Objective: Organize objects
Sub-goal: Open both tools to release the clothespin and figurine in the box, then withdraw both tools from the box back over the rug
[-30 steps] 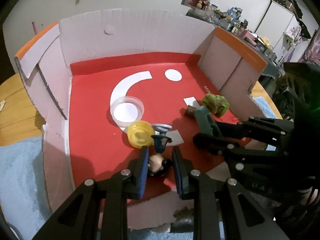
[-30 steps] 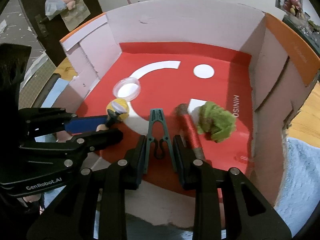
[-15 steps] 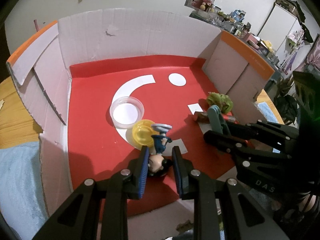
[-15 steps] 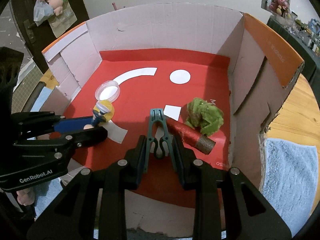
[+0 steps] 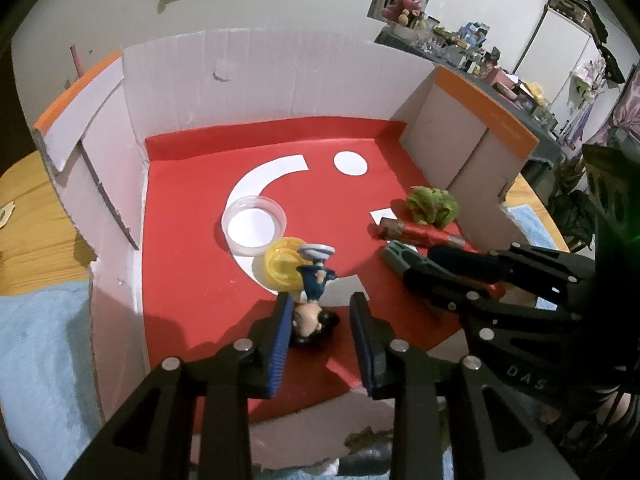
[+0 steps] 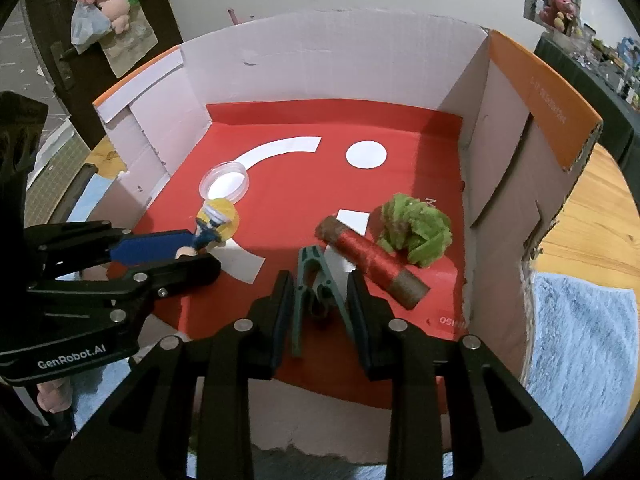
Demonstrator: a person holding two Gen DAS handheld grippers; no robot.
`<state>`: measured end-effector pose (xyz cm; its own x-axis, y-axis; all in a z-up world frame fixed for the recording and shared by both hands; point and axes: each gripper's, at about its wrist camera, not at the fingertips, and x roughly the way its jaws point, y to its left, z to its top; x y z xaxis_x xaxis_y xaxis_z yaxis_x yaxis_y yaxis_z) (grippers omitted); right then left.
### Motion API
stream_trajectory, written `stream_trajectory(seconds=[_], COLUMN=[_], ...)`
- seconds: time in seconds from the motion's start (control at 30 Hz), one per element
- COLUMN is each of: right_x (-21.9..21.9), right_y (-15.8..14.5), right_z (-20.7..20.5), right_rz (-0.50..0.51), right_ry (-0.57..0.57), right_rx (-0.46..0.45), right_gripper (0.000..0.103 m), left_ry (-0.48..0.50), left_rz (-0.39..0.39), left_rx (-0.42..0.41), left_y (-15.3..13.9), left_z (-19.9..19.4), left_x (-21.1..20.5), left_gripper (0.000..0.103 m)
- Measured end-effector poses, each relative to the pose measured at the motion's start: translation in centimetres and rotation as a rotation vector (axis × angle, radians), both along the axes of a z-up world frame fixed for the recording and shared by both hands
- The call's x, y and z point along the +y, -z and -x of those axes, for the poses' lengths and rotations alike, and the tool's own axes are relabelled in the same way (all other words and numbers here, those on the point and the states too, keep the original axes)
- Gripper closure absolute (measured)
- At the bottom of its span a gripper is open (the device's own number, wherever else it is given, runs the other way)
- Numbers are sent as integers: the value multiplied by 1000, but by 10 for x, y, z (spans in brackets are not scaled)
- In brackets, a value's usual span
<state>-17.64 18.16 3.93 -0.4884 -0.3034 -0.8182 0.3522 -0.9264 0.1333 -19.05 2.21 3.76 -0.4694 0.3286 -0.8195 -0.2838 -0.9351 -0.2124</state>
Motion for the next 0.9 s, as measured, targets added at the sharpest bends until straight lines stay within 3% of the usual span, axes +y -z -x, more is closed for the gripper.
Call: stream_trajectory(seconds=[0.07, 0.13, 0.17, 0.2, 0.47, 0.57, 0.67, 0.9], right_x=[0, 0, -1, -2, -1, -1, -1, 0], right_y=[-1, -3, -5, -7, -17, -23, -29, -41], right_z=[-2, -5, -7, -9, -22, -30, -38, -61], right_rz=[1, 4, 12, 12, 32, 38, 42, 39], right_ry=[1, -1, -9, -10, -12, -15, -18, -21], right_rx=[6, 13, 18, 25, 48, 66, 88, 139], right_gripper=[74, 62, 51, 49, 49, 40, 37, 22], left_ry=[-3, -7, -11, -13, -29, -39, -45, -54], left_rz=[-1, 0, 3, 3, -5, -3, -1, 1], left_rx=[6, 13, 21, 25, 44, 57, 70, 98], left_y=[-2, -5, -7, -8, -14, -16, -19, -26], left_z=[-2, -5, -7, -8, -19, -26, -34, -51], left_x=[-1, -3, -3, -4, -13, -14, -16, -18], left_gripper=[71, 65, 64, 64, 64, 56, 54, 45])
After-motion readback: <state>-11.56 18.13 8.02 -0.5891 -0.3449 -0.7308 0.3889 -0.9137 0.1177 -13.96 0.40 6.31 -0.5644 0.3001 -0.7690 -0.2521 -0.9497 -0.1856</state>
